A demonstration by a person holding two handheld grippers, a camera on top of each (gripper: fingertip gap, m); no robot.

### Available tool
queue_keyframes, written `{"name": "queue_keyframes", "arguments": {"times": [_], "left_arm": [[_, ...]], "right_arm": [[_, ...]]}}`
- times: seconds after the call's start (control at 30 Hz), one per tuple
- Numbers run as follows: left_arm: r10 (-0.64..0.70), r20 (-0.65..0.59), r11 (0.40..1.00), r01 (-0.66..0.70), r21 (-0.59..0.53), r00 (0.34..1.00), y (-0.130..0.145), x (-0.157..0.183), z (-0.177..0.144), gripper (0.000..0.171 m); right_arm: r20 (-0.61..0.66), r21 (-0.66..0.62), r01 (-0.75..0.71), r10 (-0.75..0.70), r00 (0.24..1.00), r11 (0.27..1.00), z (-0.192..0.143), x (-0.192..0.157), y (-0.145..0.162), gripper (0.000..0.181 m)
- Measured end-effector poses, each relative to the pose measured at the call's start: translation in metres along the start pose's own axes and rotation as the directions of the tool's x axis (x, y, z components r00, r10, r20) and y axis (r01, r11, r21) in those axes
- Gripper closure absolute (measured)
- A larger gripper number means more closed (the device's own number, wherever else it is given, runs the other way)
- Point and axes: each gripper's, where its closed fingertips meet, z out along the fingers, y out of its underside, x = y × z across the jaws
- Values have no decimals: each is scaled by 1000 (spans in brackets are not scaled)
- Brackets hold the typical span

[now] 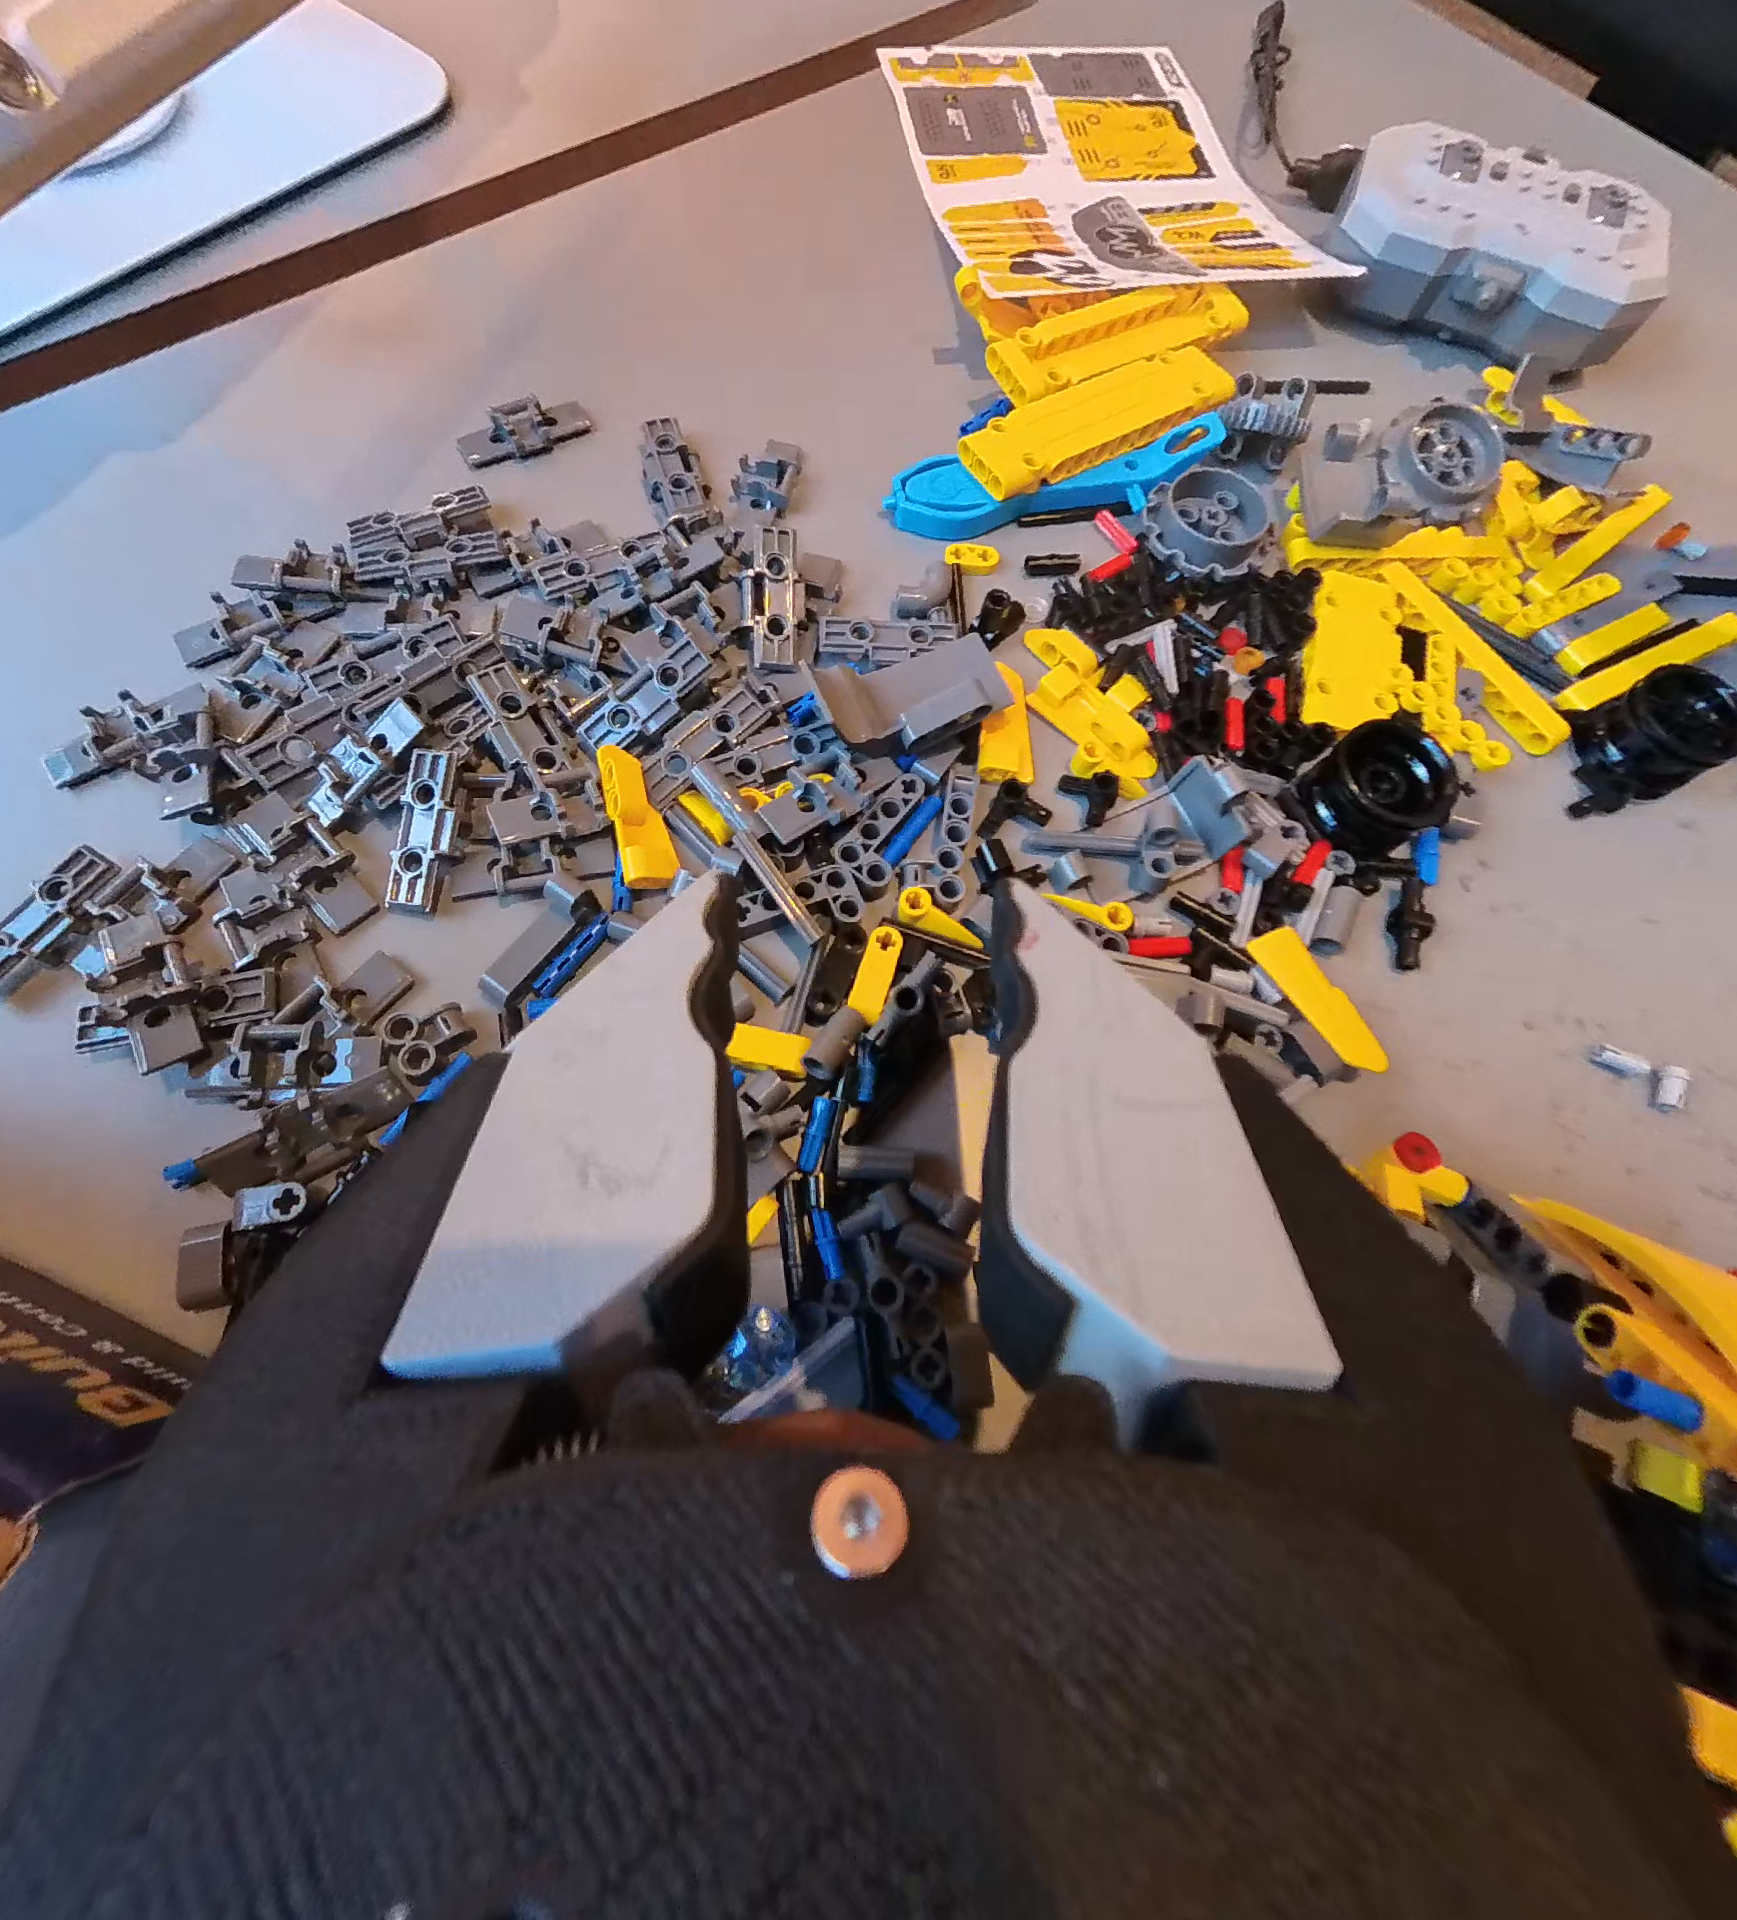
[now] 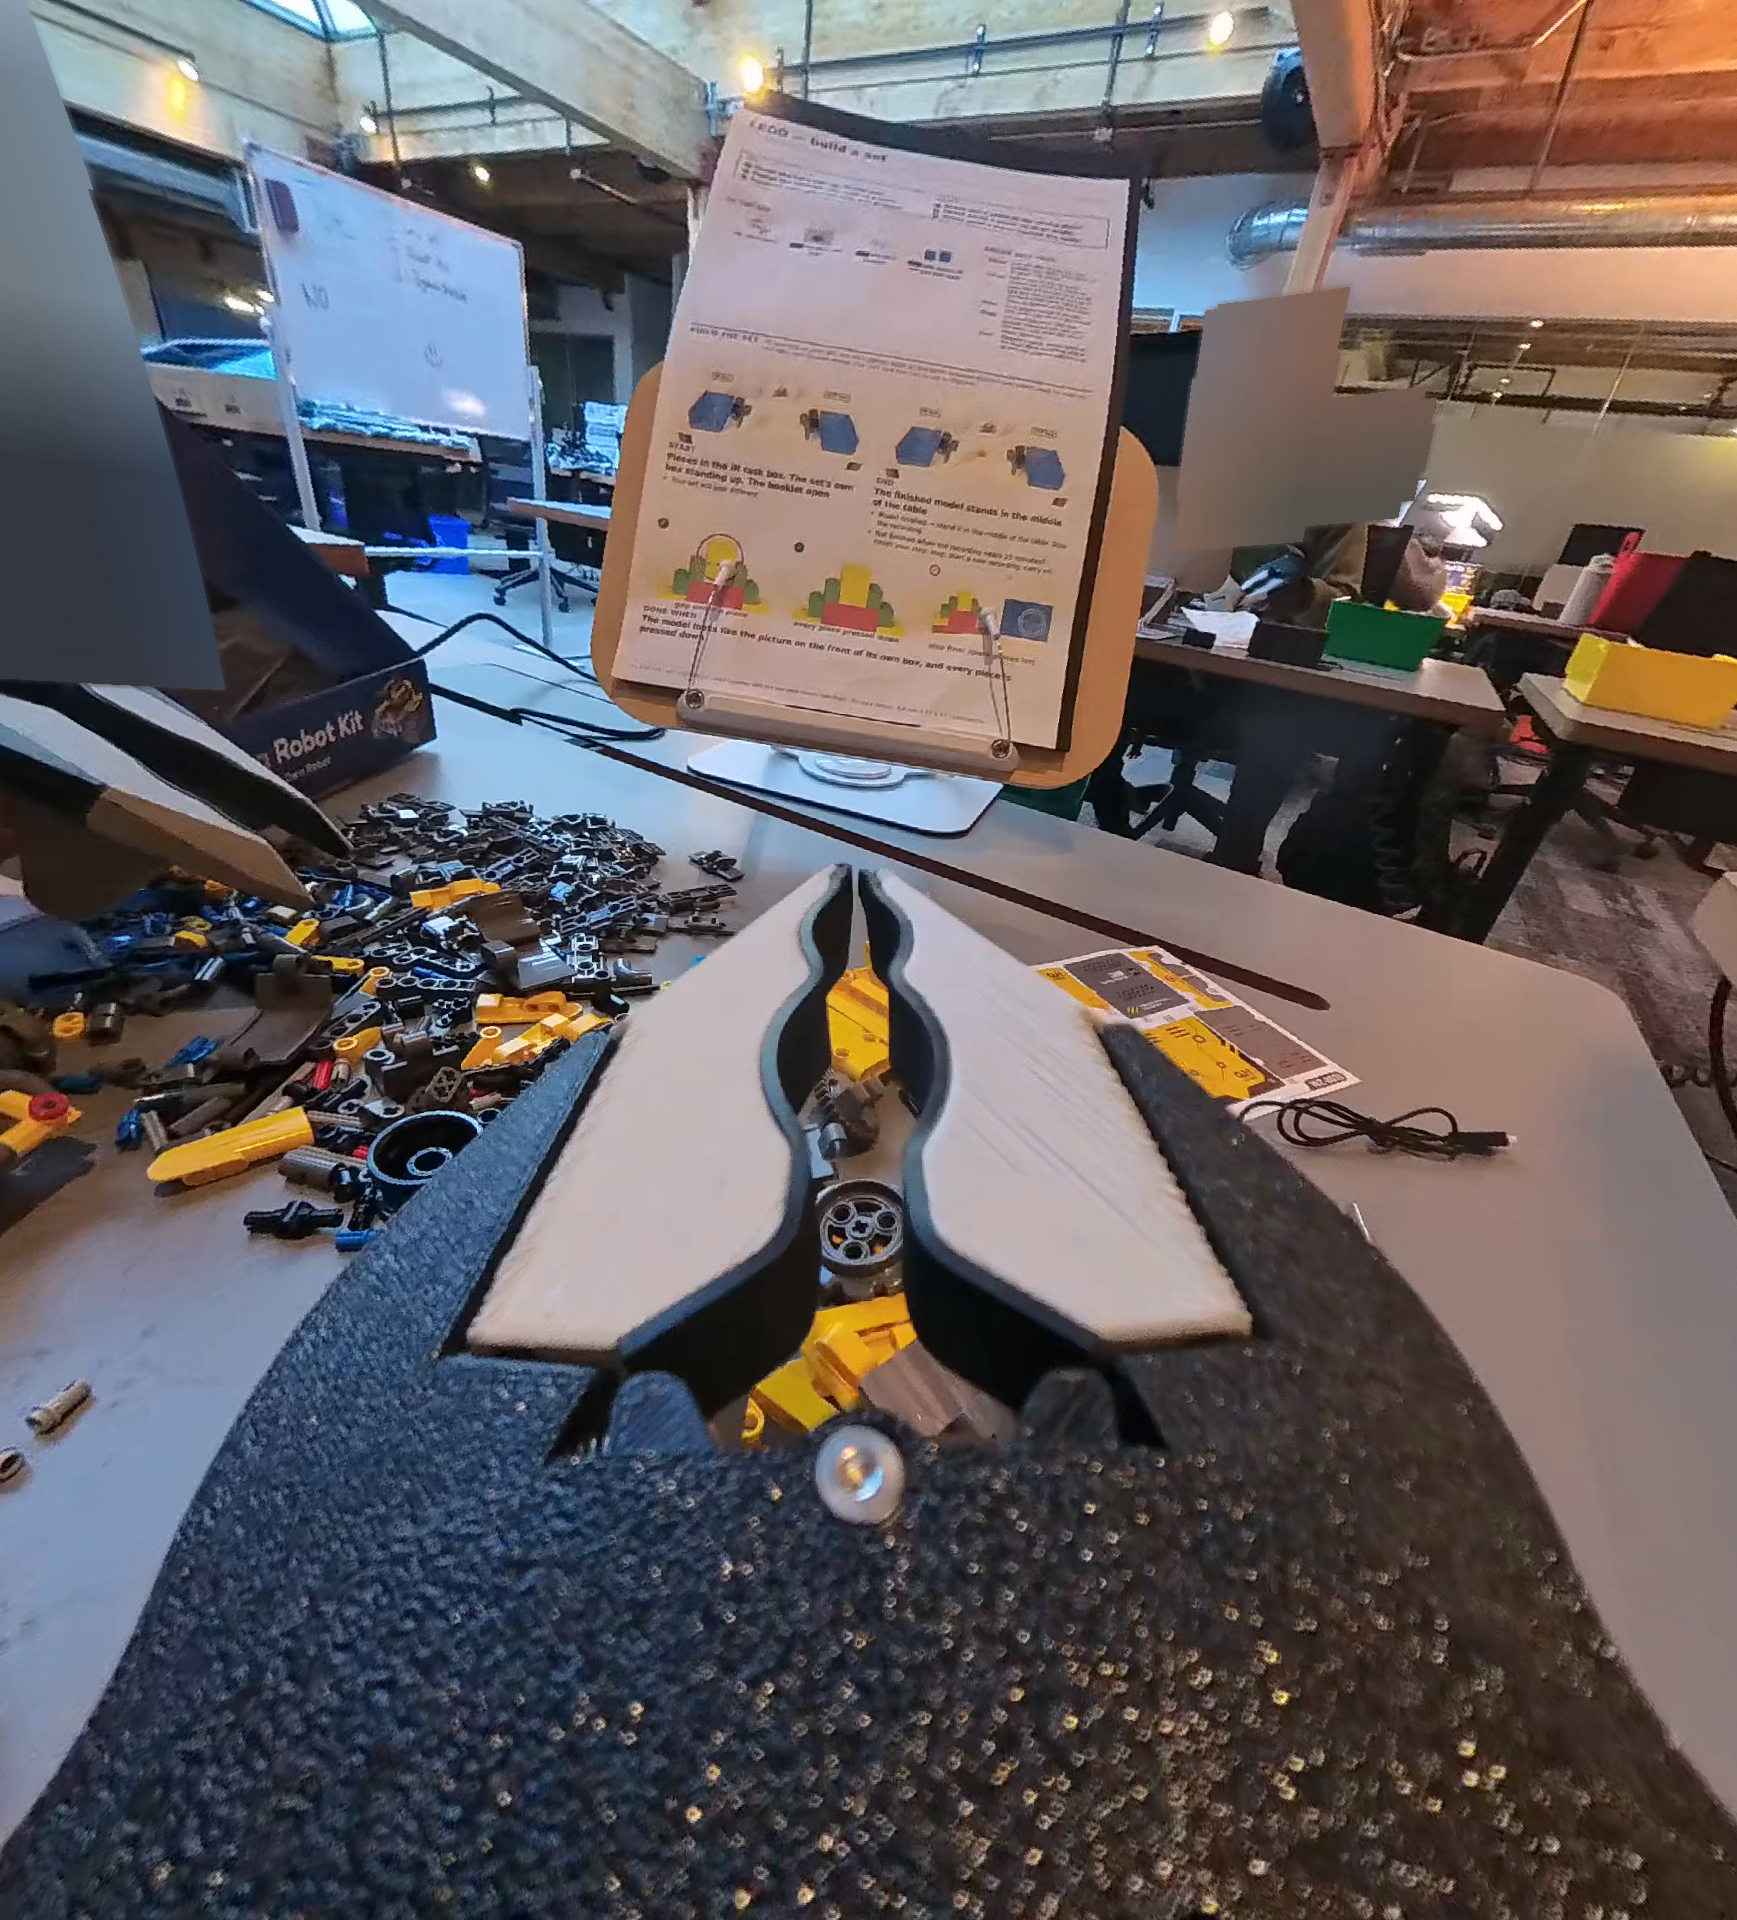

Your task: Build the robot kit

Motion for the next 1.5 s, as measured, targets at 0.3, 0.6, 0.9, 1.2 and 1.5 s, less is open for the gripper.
{"name": "queue_keyframes", "arguments": {"times": [0.3,0.6,0.9,1.2,1.5], "left_arm": [[4,15,1000,-4,-2,1000,0,-5,-1,126],[-16,-14,995,15,-99,1000,19,-1,7,127],[23,-26,994,-26,-103,999,19,4,8,125],[20,-38,995,-23,-97,999,18,5,8,125],[11,-71,994,-19,-111,997,20,10,7,128]], "right_arm": [[69,-102,-16,23,997,995,5,-12,17,181],[221,-381,200,-121,968,903,15,-47,75,181],[210,-376,149,-73,975,915,15,-43,73,181],[217,-380,164,-85,973,910,15,-45,74,181],[233,-382,173,-87,969,908,14,-48,75,181]]}}
